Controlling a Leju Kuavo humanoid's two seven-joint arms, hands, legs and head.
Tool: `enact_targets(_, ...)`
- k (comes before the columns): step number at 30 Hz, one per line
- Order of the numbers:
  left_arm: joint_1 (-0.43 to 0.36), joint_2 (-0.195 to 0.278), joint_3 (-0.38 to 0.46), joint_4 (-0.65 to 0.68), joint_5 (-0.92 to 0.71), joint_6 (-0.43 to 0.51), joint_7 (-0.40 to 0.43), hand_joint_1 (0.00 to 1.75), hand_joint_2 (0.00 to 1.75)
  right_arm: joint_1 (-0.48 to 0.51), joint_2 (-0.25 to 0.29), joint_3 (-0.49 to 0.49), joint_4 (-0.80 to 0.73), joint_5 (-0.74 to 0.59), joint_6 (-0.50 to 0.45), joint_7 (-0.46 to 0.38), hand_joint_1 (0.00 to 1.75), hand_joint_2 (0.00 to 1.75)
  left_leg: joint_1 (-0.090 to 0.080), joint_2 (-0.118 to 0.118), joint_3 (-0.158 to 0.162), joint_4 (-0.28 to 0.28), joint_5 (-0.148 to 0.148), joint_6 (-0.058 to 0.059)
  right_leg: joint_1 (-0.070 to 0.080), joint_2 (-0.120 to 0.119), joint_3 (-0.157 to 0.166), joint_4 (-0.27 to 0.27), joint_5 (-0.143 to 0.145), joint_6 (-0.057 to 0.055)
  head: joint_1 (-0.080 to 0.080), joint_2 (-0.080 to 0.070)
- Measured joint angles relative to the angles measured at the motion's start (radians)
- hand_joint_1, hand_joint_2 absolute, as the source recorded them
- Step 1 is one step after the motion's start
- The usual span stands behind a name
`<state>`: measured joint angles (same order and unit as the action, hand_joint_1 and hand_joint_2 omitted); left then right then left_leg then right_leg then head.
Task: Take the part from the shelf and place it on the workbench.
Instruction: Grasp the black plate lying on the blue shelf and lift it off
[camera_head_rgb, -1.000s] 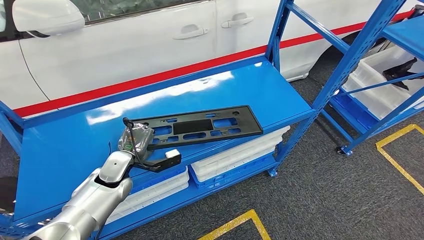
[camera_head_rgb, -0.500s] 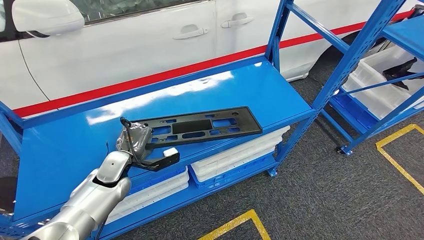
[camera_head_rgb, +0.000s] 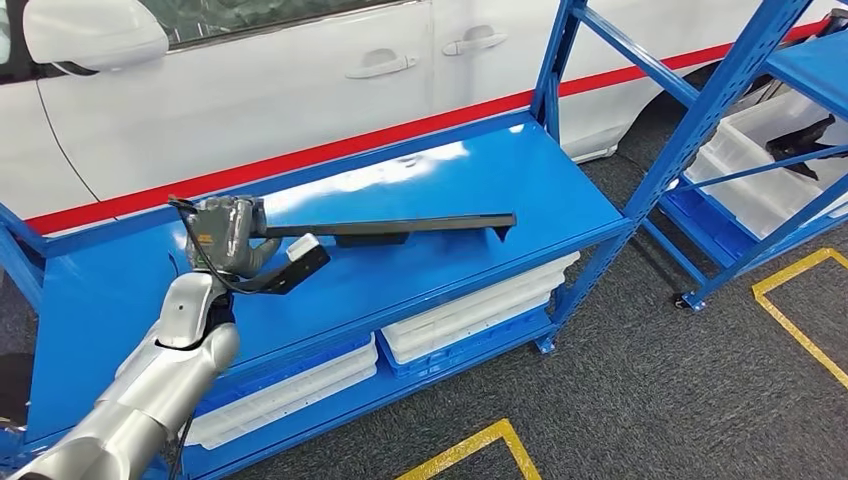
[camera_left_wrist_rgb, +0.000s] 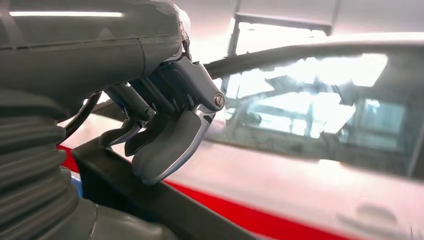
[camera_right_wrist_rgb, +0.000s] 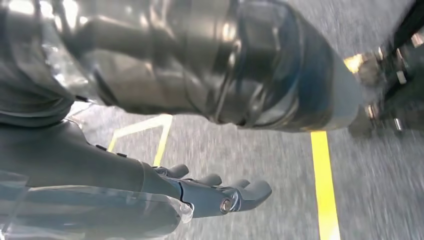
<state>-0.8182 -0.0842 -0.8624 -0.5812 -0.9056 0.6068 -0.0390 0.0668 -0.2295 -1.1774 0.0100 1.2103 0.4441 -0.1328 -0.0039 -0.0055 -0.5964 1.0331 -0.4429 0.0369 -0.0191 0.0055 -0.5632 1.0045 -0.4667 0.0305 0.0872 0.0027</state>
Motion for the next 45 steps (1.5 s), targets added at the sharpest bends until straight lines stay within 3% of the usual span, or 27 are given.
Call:
enact_targets(4,0.011,0.024,0.021,-0.088,-0.015,0.013,0.002,1.75,1.75,0.001,0.038,-0.015,0.000,-0.005,-0.012,0.000,0.00,0.00,0.000,0.000,0.000,0.000,0.000,-0.001,0.000,0.000,0.000,0.001,-0.001,-0.001,0.000,0.000)
enact_targets(13,0.038,0.048,0.036,-0.182,-0.031,0.016,0.009,1.75,1.75,0.002,0.055,-0.026,0.000,-0.005,0.002,-0.002,0.00,0.00,0.000,0.000,0.000,0.000,0.000,-0.001,0.000,0.000,-0.001,0.001,-0.001,-0.001,0.000,0.000)
enact_targets(24,0.040,0.049,0.048,-0.184,-0.046,0.018,-0.014,1.75,1.75,0.009,-0.035,-0.019,0.000,0.037,0.152,-0.018,0.00,0.00,-0.002,0.000,0.000,0.000,0.000,-0.001,-0.002,0.000,-0.001,0.001,-0.001,-0.001,0.000,0.000)
enact_targets(45,0.039,0.048,0.051,-0.102,-0.095,0.000,0.006,1.75,1.75,0.011,-0.063,-0.013,0.000,0.046,0.146,-0.021,0.00,0.00,-0.002,0.000,0.000,0.000,0.000,-0.001,-0.002,0.000,-0.001,0.001,-0.001,-0.001,0.000,0.000)
